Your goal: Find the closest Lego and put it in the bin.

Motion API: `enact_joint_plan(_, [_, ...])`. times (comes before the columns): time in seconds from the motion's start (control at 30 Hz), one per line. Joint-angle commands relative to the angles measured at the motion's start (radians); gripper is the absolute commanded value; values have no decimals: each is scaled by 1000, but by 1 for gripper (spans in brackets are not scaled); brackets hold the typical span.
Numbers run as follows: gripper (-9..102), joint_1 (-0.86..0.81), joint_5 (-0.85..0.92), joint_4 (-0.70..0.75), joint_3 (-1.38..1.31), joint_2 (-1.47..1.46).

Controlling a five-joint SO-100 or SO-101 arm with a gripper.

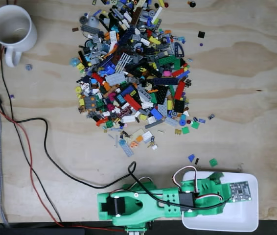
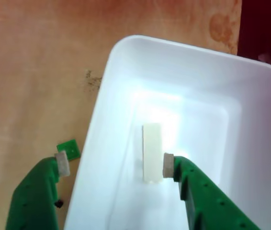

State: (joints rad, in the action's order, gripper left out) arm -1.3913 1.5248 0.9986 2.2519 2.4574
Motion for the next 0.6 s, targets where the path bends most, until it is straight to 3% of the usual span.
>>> enact_joint_plan(0.0, [30, 124, -55, -40, -60, 61])
enact_joint_plan(0.13, [28, 321, -127, -15, -51, 189])
enact_joint_plan(0.3, [10, 739, -172, 98, 69, 365])
enact_joint_plan(0.43, [14, 1015, -256, 150, 149, 425])
enact_joint_plan(0.57, [16, 1177, -293, 156, 163, 354])
